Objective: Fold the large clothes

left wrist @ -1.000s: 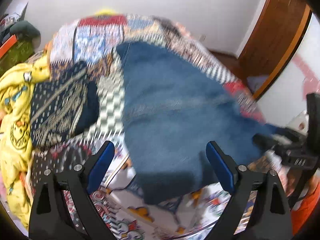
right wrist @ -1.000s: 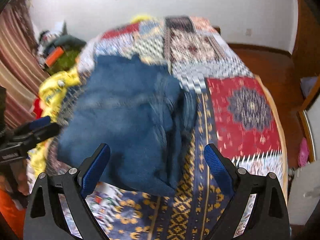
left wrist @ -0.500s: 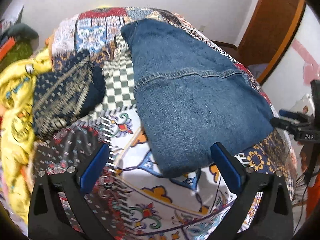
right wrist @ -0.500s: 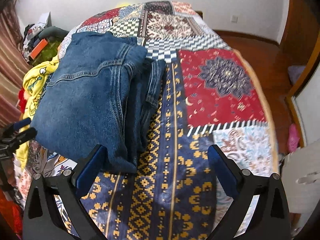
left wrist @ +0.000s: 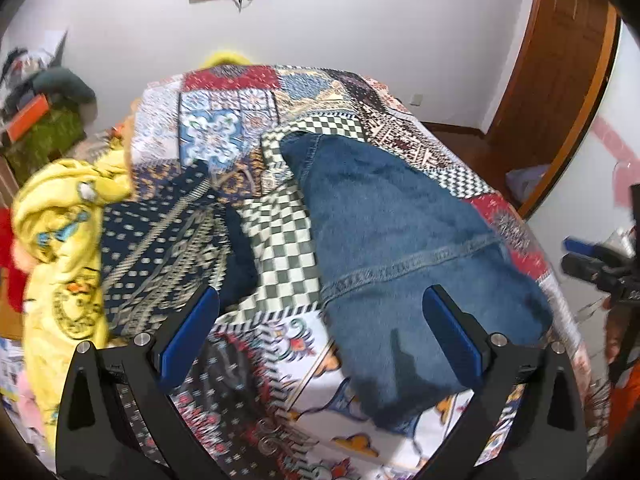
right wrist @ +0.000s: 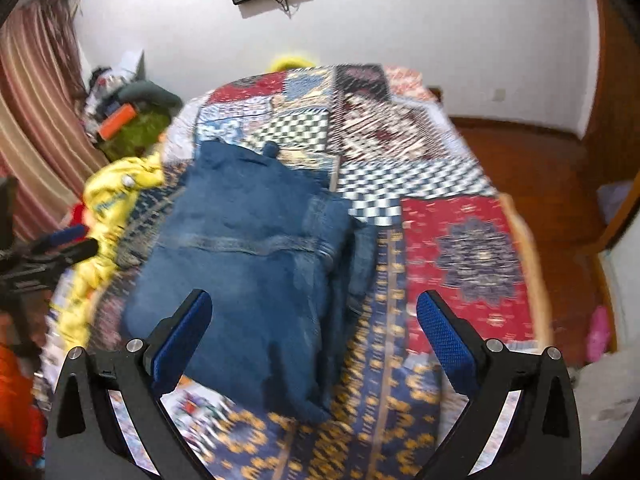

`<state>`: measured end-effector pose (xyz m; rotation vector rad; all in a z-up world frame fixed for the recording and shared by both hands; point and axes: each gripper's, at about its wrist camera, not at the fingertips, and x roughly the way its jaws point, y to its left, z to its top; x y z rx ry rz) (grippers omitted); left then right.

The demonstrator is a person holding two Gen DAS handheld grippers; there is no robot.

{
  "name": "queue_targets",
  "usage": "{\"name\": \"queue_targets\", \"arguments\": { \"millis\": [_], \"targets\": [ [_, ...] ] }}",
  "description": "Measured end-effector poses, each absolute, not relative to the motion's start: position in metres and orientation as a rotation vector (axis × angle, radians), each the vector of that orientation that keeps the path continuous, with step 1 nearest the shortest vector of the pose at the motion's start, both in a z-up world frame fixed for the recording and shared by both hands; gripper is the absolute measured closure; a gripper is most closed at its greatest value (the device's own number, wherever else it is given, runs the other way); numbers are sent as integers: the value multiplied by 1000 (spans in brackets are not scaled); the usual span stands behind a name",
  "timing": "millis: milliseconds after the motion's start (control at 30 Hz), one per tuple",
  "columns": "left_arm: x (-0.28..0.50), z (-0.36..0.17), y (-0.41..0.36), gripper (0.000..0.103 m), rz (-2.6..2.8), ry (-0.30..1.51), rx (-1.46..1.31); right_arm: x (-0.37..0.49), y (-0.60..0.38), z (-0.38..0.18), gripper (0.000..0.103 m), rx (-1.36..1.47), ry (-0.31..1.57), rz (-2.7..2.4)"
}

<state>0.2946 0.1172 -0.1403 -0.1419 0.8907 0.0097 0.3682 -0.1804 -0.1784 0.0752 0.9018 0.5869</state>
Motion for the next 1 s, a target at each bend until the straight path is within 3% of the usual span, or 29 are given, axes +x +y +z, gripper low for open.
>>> {"name": "queue_targets", "arguments": {
  "millis": [400, 800, 833, 867, 1000],
  "targets": [
    [371, -244, 145, 1, -203, 1164, -614, 464, -166, -297, 1, 395, 1296, 740],
    [398, -273, 132, 4, -358, 1192, -759, 484, -140, -302, 1, 374, 1324, 854],
    [397, -273, 129, 18, -379, 1196, -769, 484, -138, -301, 5, 366, 1332, 850],
    [397, -273, 126, 22, -396, 1206, -784, 483, -138, -300, 9, 368, 1340, 852],
    [388, -256, 115, 43, -369, 1173, -712, 481, -136, -291, 44, 397, 1349, 869]
  ]
}}
